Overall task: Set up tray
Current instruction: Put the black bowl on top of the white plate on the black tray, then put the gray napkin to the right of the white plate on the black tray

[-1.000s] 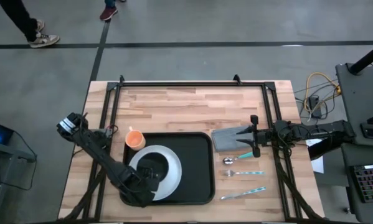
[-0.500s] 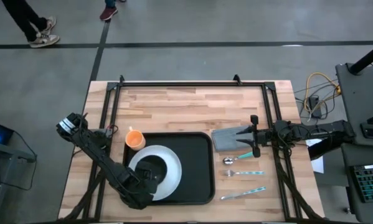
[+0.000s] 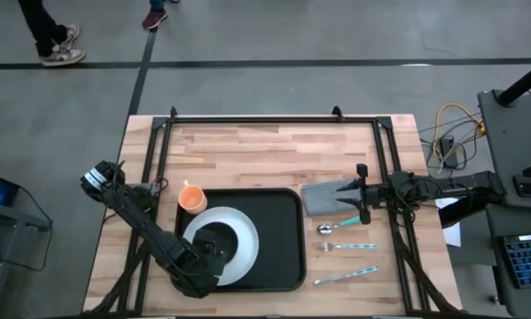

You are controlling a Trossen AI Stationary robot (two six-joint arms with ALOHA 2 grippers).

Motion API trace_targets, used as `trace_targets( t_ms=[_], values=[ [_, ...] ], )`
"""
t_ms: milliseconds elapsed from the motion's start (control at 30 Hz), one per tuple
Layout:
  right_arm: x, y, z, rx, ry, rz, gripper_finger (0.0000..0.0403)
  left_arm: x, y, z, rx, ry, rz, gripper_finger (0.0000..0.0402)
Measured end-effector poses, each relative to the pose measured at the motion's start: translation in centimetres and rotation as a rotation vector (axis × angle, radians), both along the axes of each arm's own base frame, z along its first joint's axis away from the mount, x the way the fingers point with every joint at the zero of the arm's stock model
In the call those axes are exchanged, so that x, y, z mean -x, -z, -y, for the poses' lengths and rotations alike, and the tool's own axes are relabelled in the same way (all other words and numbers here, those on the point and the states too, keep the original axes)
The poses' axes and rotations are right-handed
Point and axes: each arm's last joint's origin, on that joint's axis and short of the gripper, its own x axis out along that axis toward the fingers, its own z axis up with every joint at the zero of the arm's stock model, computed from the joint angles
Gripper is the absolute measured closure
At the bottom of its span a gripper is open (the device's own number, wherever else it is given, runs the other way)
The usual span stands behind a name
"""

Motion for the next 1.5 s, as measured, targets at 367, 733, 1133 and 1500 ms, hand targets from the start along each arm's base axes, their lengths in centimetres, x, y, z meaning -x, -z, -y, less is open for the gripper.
trace_targets(
  t_ms=[367,733,1133,1500],
  values=[
    [0.0,0.0,0.0,0.000,0.000,0.000,0.0280,0.0,-0.1,0.0,0.001,0.007,0.004,0.0330],
    [0.0,0.0,0.0,0.000,0.000,0.000,0.0280,-1.5,-4.5,1.1,-0.001,0.124,0.188,0.0330],
    [0.0,0.0,0.0,0.000,0.000,0.000,0.0280,-2.8,-11.2,-0.4,-0.363,-0.033,0.549,0.0330],
    [0.0,0.0,0.0,0.000,0.000,0.000,0.0280,-5.2,-10.6,-6.3,-0.421,-0.083,0.739,0.0330]
  ],
)
